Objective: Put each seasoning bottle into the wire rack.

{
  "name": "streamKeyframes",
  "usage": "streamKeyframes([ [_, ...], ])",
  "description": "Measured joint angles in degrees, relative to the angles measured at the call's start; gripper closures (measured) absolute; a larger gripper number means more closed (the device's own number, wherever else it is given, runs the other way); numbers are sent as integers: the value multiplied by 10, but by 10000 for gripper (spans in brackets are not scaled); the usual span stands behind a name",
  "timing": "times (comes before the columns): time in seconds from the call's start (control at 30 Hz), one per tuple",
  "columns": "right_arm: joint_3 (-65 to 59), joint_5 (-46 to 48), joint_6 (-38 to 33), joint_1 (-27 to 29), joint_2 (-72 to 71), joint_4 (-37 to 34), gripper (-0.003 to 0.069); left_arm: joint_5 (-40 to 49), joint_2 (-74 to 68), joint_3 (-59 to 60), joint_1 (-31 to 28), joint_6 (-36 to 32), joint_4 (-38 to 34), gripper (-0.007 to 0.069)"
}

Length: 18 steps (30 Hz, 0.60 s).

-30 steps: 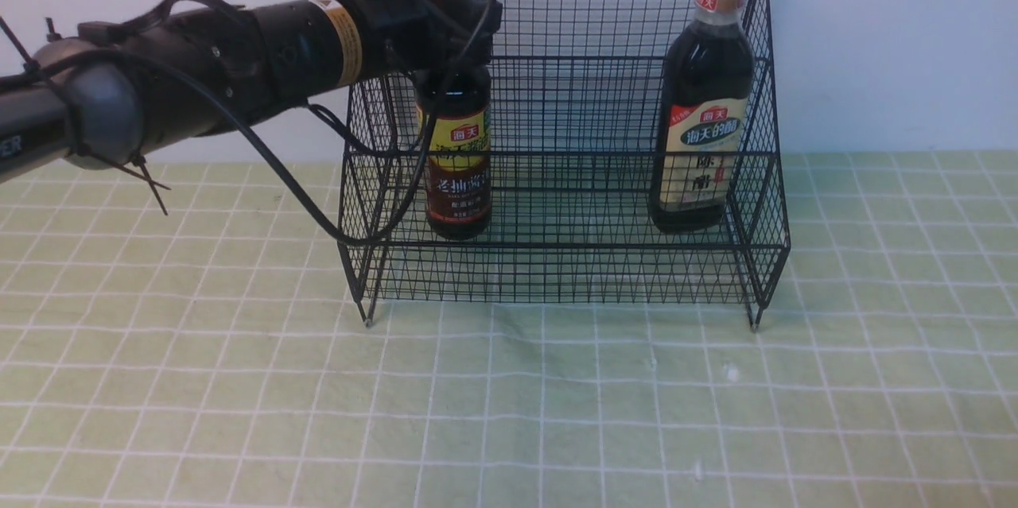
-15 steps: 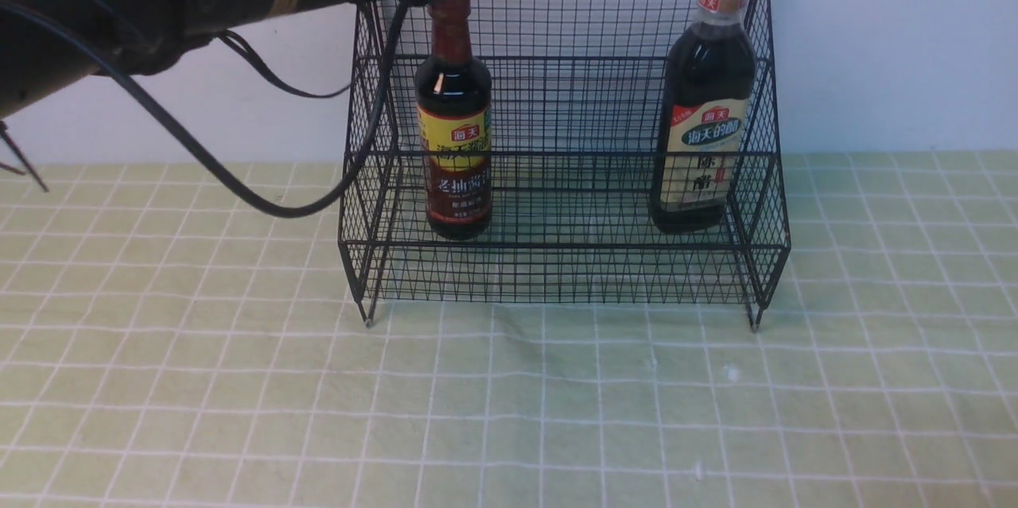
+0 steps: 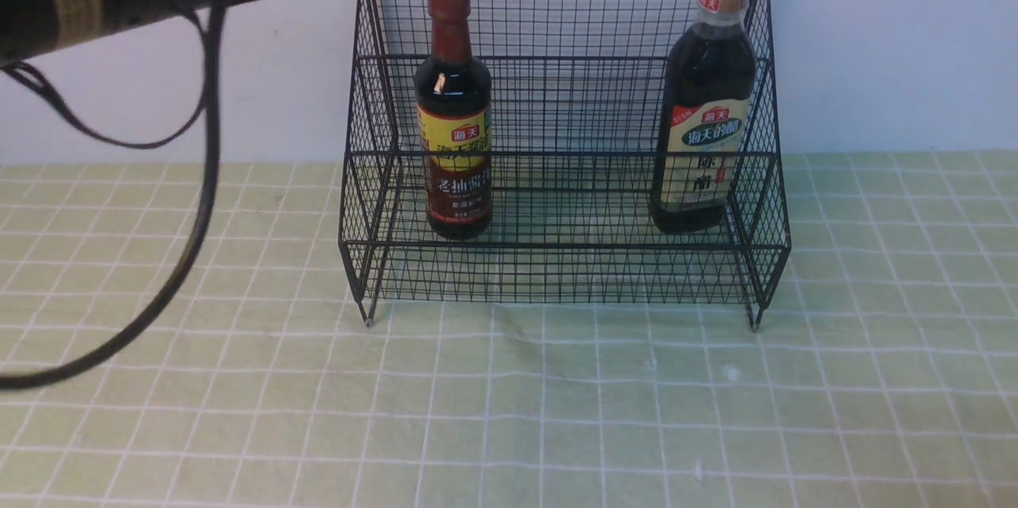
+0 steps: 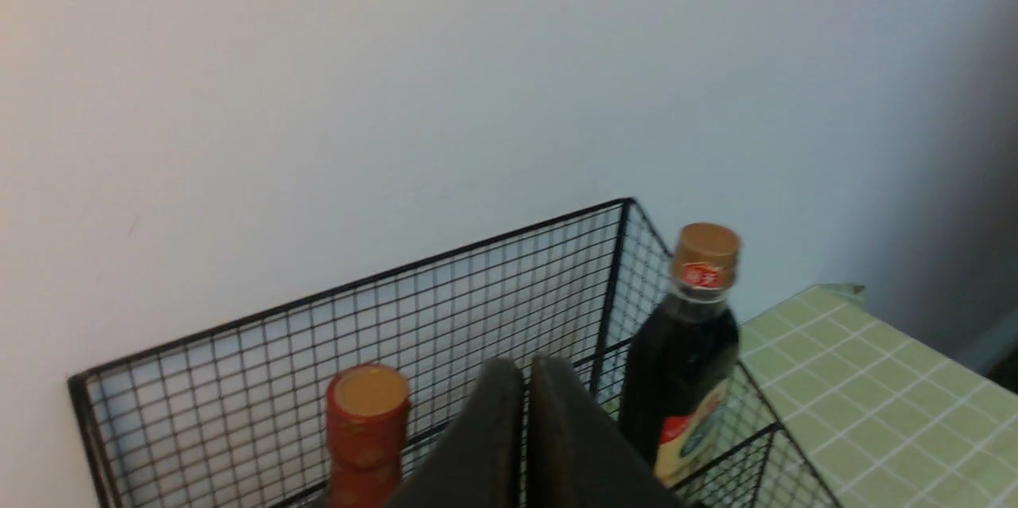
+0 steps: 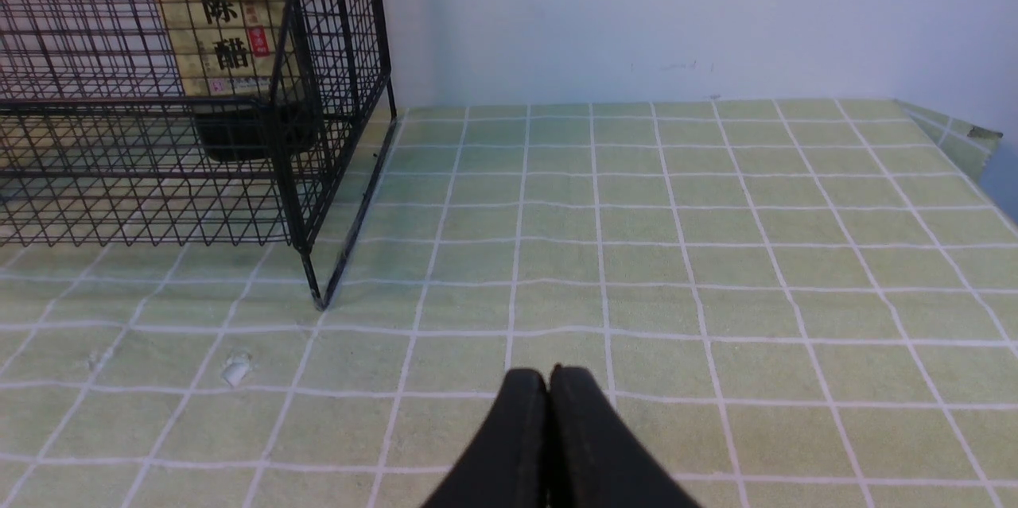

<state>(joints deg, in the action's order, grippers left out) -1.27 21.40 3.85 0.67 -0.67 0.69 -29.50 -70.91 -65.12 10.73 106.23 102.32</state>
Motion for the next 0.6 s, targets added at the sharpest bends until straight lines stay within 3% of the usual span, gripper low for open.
streamKeyframes([
  [0.23, 0, 0, 0, 0, 0, 0, 672, -109, 133, 12, 0, 0, 5, 631],
  [0.47, 0, 0, 0, 0, 0, 0, 672, -130, 203, 12, 0, 3, 5, 631],
  [0.6, 0, 0, 0, 0, 0, 0, 672, -133, 232, 11, 0, 54, 5, 631],
])
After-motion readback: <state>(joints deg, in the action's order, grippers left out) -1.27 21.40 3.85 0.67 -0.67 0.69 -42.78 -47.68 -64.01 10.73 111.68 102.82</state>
